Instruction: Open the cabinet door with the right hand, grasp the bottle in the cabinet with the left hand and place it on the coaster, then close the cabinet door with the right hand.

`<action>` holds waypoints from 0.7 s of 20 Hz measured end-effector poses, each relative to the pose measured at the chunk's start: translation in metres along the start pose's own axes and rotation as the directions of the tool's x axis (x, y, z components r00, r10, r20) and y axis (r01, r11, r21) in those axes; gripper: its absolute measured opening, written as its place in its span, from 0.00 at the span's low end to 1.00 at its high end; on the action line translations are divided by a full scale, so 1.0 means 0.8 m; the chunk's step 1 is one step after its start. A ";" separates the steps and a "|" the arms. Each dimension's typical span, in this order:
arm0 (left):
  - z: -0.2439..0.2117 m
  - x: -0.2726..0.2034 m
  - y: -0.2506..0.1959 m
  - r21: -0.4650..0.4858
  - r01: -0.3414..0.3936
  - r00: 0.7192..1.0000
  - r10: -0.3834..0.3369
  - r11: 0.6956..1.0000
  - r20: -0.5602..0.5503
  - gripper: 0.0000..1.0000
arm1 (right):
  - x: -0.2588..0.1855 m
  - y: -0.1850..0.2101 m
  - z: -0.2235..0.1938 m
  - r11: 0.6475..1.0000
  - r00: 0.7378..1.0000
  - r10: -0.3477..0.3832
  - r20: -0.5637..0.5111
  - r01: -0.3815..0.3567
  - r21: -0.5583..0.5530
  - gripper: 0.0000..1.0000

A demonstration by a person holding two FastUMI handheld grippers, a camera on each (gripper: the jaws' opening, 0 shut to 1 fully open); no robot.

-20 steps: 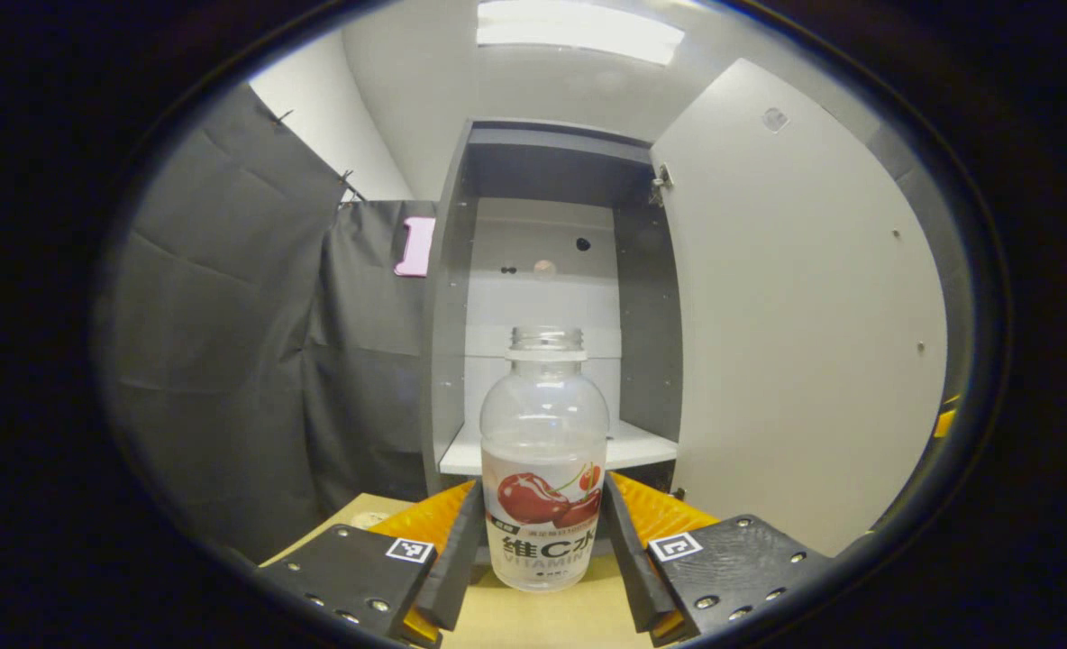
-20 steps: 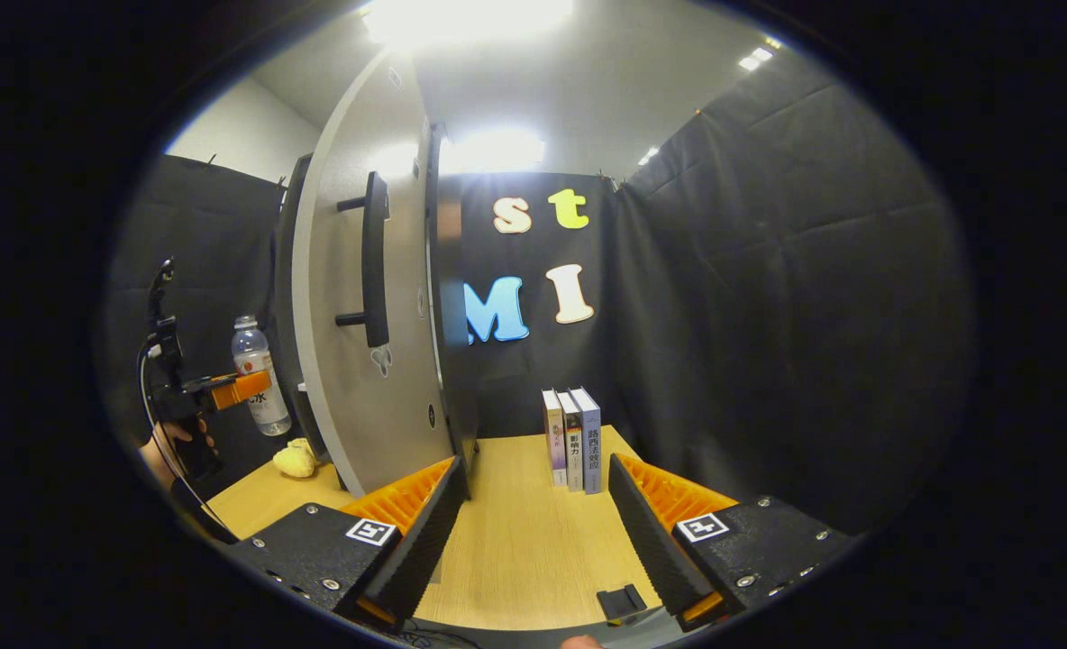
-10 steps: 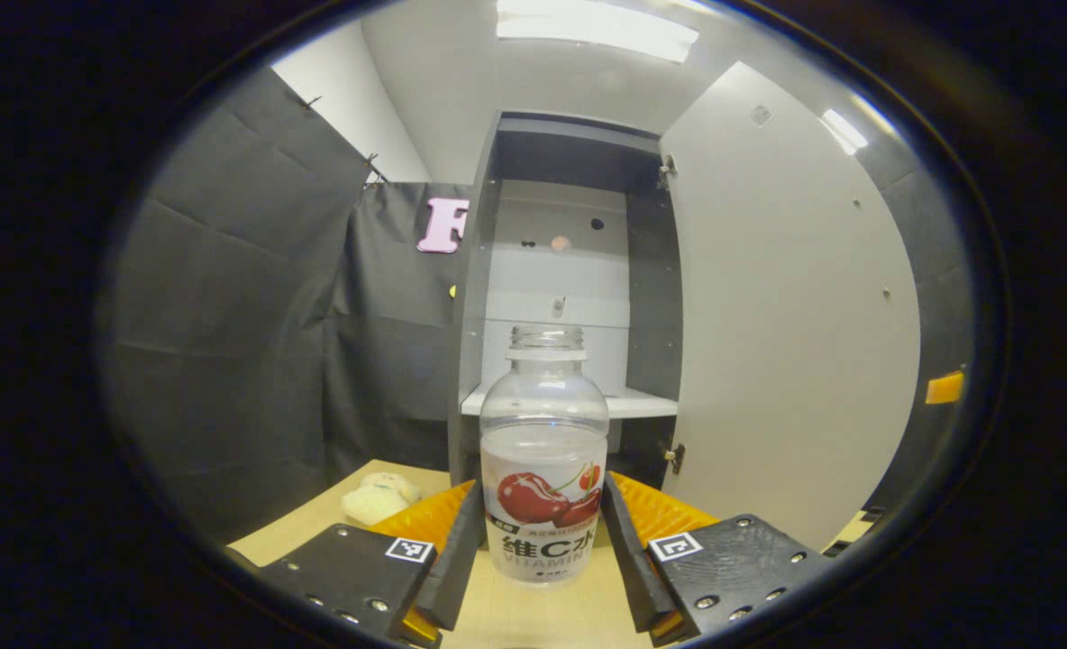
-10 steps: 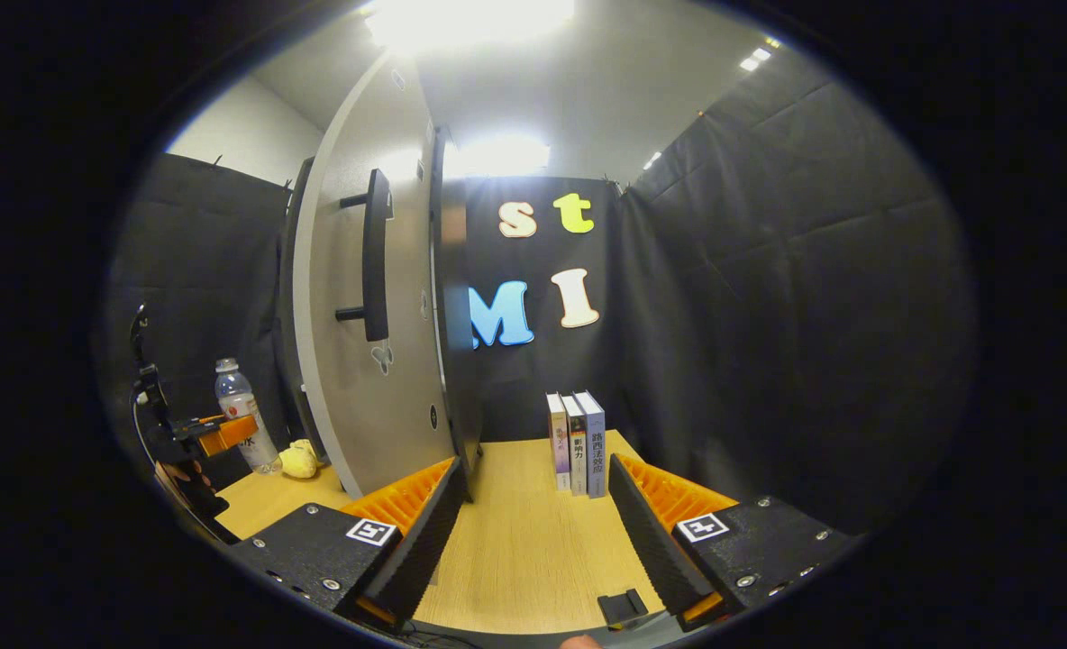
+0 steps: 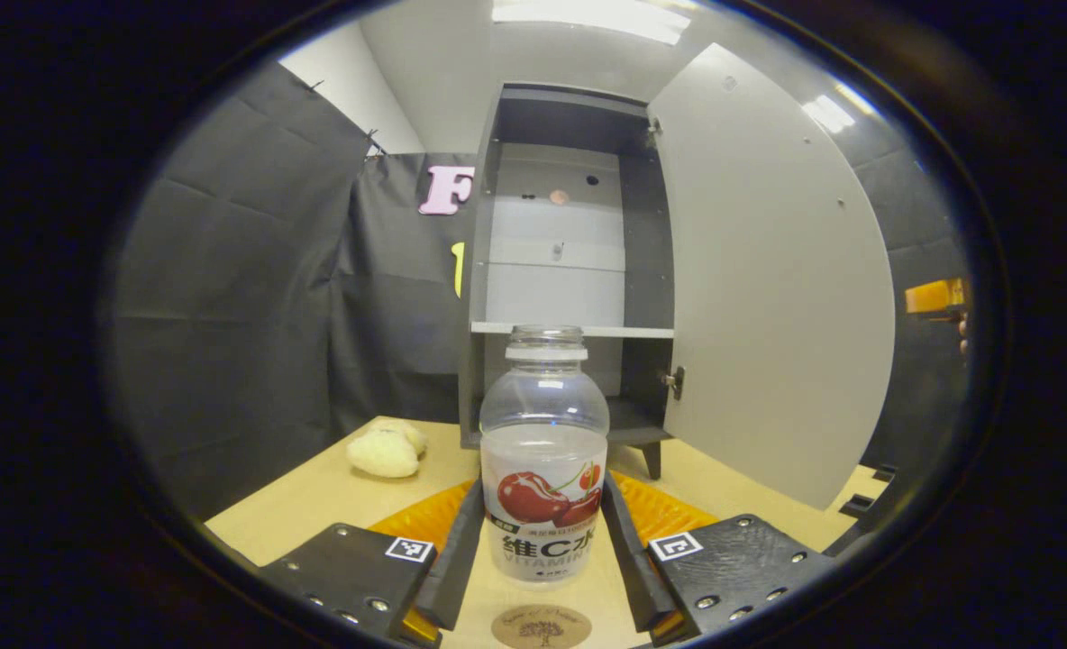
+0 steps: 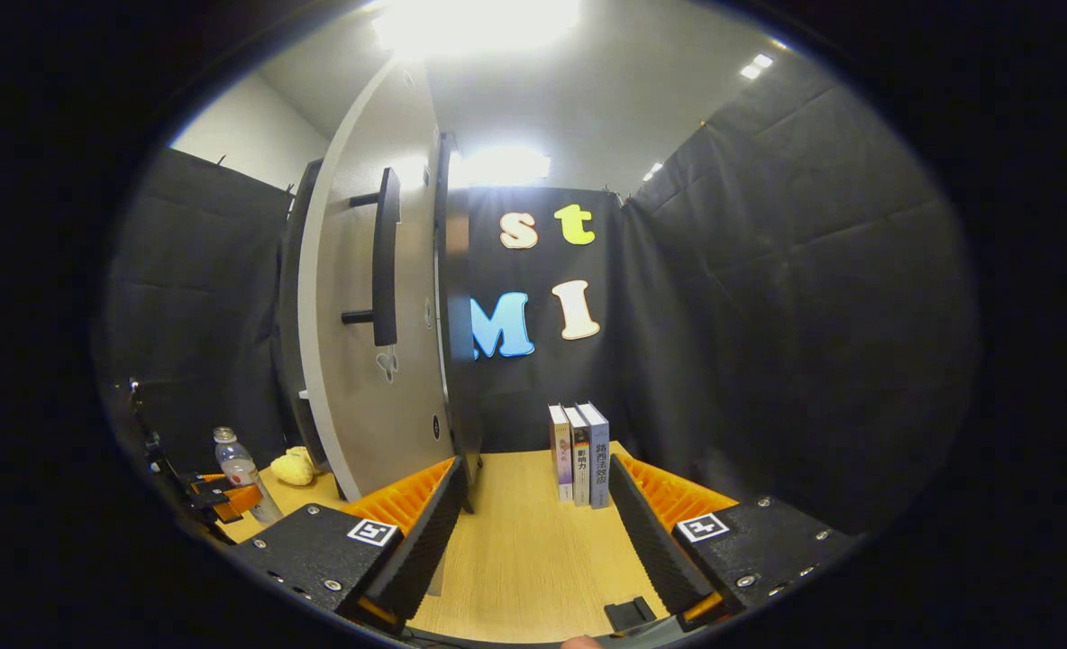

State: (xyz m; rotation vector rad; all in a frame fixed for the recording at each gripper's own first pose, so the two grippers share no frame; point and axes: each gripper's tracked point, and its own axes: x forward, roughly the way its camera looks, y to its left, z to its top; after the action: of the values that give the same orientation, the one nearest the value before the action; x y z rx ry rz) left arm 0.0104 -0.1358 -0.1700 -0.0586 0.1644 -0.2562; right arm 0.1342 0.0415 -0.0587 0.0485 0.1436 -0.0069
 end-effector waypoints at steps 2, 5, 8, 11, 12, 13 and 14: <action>-0.024 -0.005 -0.001 0.011 0.001 1.000 -0.001 1.000 -0.019 0.71 | -0.002 0.000 -0.003 1.000 1.000 -0.009 0.002 0.009 0.003 0.96; -0.059 -0.011 -0.004 0.012 0.009 0.999 -0.008 1.000 -0.051 0.71 | -0.005 -0.002 -0.010 1.000 1.000 -0.023 -0.005 0.023 0.000 0.96; -0.087 -0.003 -0.002 0.044 0.015 0.996 -0.011 0.999 -0.087 0.72 | -0.008 -0.002 -0.020 1.000 0.999 -0.031 -0.022 0.030 -0.006 0.96; -0.114 -0.016 -0.004 0.047 0.013 0.995 -0.009 0.999 -0.100 0.71 | -0.007 0.002 -0.028 0.999 0.999 -0.027 -0.039 0.026 -0.023 0.96; -0.119 -0.020 -0.001 0.040 0.008 0.995 -0.004 0.999 -0.102 0.71 | -0.008 0.004 -0.028 0.999 0.999 -0.025 -0.041 0.024 -0.032 0.96; -0.123 -0.021 0.001 0.034 0.001 0.995 0.002 0.999 -0.102 0.71 | -0.007 0.005 -0.029 0.999 0.999 -0.023 -0.043 0.021 -0.040 0.96; -0.126 -0.021 0.002 0.023 -0.006 0.995 0.008 1.000 -0.096 0.72 | -0.008 0.007 -0.029 0.999 0.999 -0.018 -0.043 0.016 -0.047 0.94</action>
State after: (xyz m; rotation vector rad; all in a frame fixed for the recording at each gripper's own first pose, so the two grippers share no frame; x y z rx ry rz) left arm -0.0225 -0.1337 -0.2666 -0.0231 0.2573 -0.2542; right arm 0.1248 0.0484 -0.0801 0.0005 0.1880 -0.0196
